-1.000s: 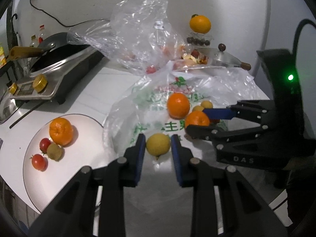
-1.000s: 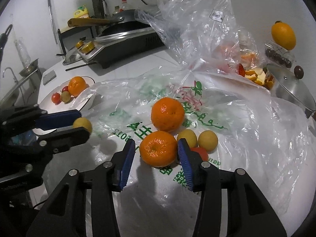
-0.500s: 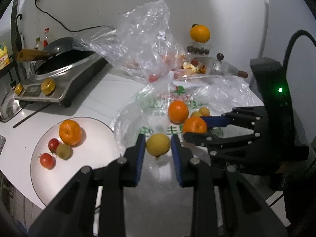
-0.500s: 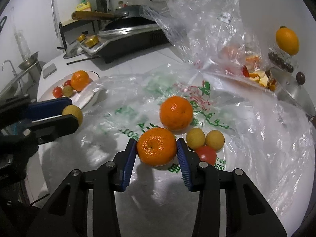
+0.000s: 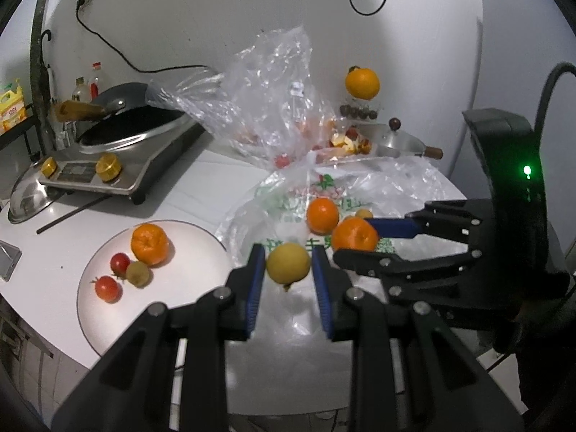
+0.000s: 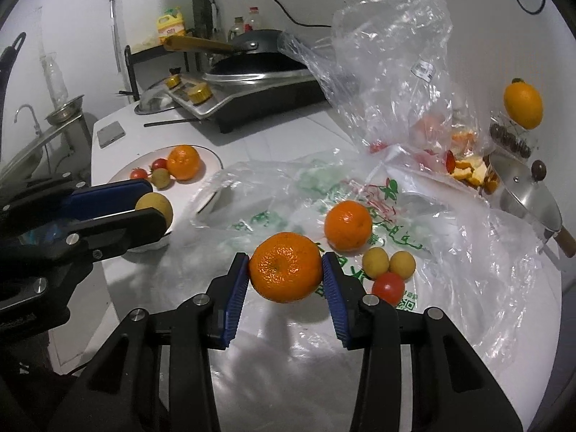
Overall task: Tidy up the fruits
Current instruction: 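Carry the mandarin in the right gripper and yellow fruit in the left to the plate, then lower the yellow fruit onto the plate and open the left gripper while the right gripper holds the mandarin, then lower the mandarin onto the white plate and open the right gripper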
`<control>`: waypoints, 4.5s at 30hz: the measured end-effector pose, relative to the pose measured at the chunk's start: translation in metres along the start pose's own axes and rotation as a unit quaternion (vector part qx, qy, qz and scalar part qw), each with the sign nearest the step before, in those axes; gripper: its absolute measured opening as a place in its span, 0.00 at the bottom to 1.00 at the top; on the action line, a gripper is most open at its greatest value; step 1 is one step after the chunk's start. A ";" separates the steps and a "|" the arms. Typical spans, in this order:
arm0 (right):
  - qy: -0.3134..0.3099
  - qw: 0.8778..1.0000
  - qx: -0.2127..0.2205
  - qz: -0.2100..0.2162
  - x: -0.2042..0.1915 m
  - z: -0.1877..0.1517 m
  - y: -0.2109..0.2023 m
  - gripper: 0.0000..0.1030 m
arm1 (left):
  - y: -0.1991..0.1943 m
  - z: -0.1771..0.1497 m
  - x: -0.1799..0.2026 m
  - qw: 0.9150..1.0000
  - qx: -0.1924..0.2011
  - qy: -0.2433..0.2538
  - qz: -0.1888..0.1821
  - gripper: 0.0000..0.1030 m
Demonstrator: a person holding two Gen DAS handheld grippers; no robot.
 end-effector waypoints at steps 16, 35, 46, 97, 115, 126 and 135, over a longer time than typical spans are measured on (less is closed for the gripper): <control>-0.028 0.999 0.015 0.013 -0.038 0.011 -0.020 0.43 | -0.031 -0.014 -0.017 1.000 0.010 -0.012 0.013 0.27; -0.056 0.998 0.019 0.027 -0.076 0.024 -0.022 0.43 | -0.048 -0.031 -0.053 0.998 0.016 -0.042 0.036 0.27; -0.073 0.996 0.018 0.042 -0.098 0.030 -0.015 0.43 | -0.047 -0.037 -0.073 0.997 0.015 -0.057 0.043 0.27; -0.047 0.995 0.030 0.083 -0.067 0.051 0.041 0.43 | 0.054 -0.025 -0.108 0.991 -0.039 -0.008 0.125 0.27; -0.052 0.996 0.027 0.071 -0.070 0.058 0.048 0.43 | 0.043 -0.025 -0.107 0.993 -0.028 -0.007 0.114 0.31; -0.068 0.996 0.020 0.062 -0.083 0.064 0.055 0.43 | 0.012 -0.027 -0.119 0.992 -0.006 -0.030 0.120 0.33; -0.082 0.995 0.005 0.054 -0.098 0.068 0.070 0.43 | 0.003 -0.026 -0.132 0.992 0.004 -0.045 0.117 0.47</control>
Point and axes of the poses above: each gripper's, at about its wrist camera, not at the fingertips, and y roughly the way its jaws point, x to its right, z to its top, the point moved 3 cm from there along y, roughly the way its jaws point, and after that the axes turned 10 degrees about -z, right-handed, at the moved point
